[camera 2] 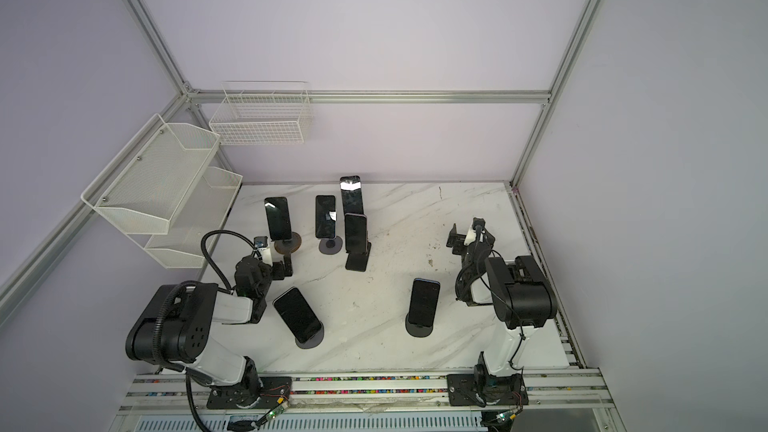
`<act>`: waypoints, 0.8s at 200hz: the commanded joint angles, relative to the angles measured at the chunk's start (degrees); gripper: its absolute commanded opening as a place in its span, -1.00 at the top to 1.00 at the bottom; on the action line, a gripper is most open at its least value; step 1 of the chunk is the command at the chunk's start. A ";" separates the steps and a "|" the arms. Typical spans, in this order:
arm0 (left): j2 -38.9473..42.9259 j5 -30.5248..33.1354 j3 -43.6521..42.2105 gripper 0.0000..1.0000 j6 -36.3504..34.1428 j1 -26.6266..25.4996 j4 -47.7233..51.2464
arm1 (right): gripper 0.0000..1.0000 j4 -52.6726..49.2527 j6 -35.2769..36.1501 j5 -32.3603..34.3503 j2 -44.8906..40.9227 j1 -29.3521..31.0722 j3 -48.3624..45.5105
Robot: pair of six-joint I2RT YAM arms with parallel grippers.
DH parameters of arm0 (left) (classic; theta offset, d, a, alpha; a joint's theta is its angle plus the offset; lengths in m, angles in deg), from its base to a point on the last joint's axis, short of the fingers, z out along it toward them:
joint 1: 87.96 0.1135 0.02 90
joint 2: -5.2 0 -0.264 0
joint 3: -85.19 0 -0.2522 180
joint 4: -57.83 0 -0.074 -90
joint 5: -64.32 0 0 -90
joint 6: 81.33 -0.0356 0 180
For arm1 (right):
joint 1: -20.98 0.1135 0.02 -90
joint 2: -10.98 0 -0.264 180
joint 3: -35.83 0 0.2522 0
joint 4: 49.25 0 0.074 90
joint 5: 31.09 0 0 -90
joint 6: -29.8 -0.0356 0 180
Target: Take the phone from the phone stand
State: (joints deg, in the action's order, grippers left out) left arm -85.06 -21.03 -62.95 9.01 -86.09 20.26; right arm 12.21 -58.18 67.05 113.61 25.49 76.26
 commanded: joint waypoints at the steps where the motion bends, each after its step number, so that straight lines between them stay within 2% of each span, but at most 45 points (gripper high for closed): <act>1: 0.41 -0.69 3.83 -0.99 0.01 0.37 -2.19 | -0.95 1.61 0.77 0.52 -0.71 0.23 -0.04; 20: 0.53 -0.65 3.64 -0.99 0.07 0.36 -2.18 | -0.95 2.35 -0.67 3.43 -1.30 0.23 -0.56; 34: 0.88 0.09 3.77 -0.99 0.16 0.36 -2.48 | -0.95 -0.81 -1.81 5.78 -3.91 0.23 0.03; 56: 7.29 2.52 6.74 -0.99 1.42 0.33 8.26 | -0.95 -19.62 -4.72 7.28 -11.06 0.23 6.45; 82: 15.78 6.35 11.29 -0.99 4.51 0.35 22.26 | -0.95 -32.49 -9.91 12.28 -15.91 0.23 13.40; 94: 18.80 7.19 12.85 -0.99 5.20 0.38 26.69 | -0.95 -41.40 -14.98 15.86 -17.54 0.23 17.80; 109: 22.43 8.82 15.38 -0.99 7.27 0.34 33.26 | -0.95 -54.75 -24.65 20.22 -18.57 0.23 24.06; 130: 26.69 8.58 19.69 -0.99 14.61 0.34 44.85 | -0.95 -64.23 -23.59 13.96 -19.73 0.05 30.54; 144: 29.24 3.96 23.11 -0.99 18.84 0.34 53.26 | -0.95 -63.62 -21.79 7.30 -21.87 0.06 30.60; 160: 31.95 -0.76 24.89 -0.99 20.73 0.39 58.04 | -0.95 -62.90 -21.23 0.47 -23.61 0.23 29.94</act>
State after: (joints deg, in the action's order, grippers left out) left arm -57.02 -15.42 -45.72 22.10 -86.07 64.09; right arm -42.60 -77.80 77.13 92.78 25.42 106.08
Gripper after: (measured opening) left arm 0.995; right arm 0.974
